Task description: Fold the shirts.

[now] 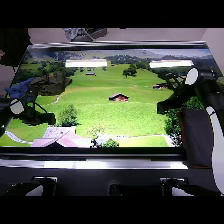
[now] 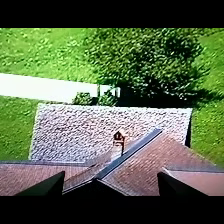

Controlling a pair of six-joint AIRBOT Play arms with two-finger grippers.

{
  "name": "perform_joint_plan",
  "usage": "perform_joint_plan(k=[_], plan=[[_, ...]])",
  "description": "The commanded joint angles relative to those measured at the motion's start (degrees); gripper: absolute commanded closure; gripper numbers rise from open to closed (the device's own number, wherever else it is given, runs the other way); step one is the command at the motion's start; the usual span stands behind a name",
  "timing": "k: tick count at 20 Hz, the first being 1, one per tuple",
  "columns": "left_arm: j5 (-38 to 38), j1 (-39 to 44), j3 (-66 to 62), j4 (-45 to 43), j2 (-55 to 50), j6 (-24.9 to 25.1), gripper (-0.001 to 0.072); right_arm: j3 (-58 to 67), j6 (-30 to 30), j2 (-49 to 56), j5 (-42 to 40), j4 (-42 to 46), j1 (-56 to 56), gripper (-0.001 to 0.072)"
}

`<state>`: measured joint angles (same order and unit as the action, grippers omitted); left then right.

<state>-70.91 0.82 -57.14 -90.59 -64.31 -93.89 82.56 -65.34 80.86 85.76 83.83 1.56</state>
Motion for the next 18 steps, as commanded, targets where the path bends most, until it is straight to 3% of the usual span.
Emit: perform_joint_plan(k=[1,11,12,18], plan=[[0.0,0.0,0.0,0.0,0.0,0.0,-0.0010,0.0,0.0,0.0,0.0,0.0,0.0,0.0079],[0.0,0.0,0.0,0.5,-0.1,0.0,-0.0012,0.0,0.2,0.0,-7.4,0.0,0.0,0.0059],[0.0,0.0,0.0,1.0,-0.1,0.0,-0.0013,0.0,0.2,0.0,-9.3,0.0,0.0,-0.0001],[0.1,0.0,-2.0,1.7,-0.1,3.9,-0.0013,0.0,0.2,0.0,-25.4,0.4,0.0,0.0002]])
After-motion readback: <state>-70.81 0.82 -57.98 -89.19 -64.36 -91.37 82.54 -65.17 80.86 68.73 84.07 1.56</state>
